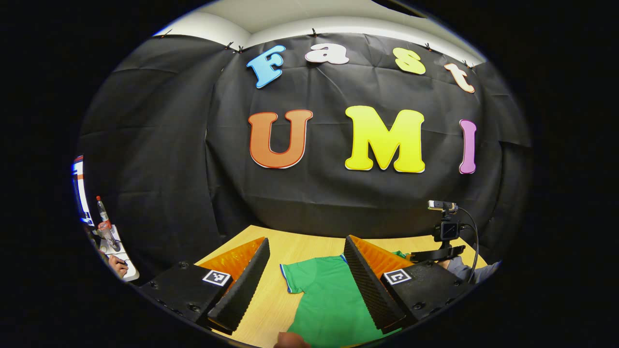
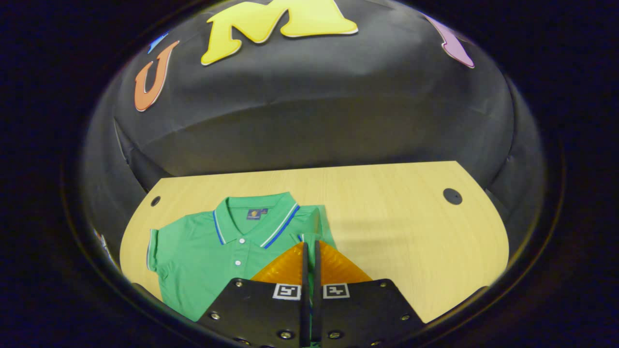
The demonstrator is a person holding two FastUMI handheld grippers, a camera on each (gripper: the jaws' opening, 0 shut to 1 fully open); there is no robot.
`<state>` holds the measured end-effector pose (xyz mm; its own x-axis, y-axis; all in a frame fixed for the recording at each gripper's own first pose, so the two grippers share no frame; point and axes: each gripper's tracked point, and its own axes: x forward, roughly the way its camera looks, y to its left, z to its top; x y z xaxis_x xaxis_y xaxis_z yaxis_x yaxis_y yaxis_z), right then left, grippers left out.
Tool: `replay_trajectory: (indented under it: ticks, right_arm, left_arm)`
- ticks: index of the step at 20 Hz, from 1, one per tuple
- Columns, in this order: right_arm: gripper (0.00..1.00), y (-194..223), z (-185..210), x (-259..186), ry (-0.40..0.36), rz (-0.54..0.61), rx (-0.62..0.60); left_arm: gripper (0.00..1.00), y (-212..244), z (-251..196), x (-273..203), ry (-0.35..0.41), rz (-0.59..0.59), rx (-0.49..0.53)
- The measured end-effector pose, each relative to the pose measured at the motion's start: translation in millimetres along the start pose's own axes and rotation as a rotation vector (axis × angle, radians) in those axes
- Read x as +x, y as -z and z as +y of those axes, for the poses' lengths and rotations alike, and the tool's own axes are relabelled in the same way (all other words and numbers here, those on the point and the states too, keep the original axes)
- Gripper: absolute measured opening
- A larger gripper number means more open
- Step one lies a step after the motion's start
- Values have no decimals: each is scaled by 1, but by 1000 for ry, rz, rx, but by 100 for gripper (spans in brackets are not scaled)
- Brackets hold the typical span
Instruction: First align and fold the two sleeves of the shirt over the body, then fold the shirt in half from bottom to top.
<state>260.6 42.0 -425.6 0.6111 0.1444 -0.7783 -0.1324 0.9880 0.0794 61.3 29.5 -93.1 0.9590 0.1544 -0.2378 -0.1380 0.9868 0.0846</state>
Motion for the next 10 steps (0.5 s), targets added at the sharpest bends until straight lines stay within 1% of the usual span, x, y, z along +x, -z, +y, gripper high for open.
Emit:
replay_trajectory:
  ticks: [4,10]
  right_arm:
    - [3,19,23,7,-19,31,-19]
    - [2,43,43,19,-35,72,-65]
  left_arm:
    - [99,-5,13,-4,-25,-6,16]
    - [99,-4,23,-7,-46,-2,11]
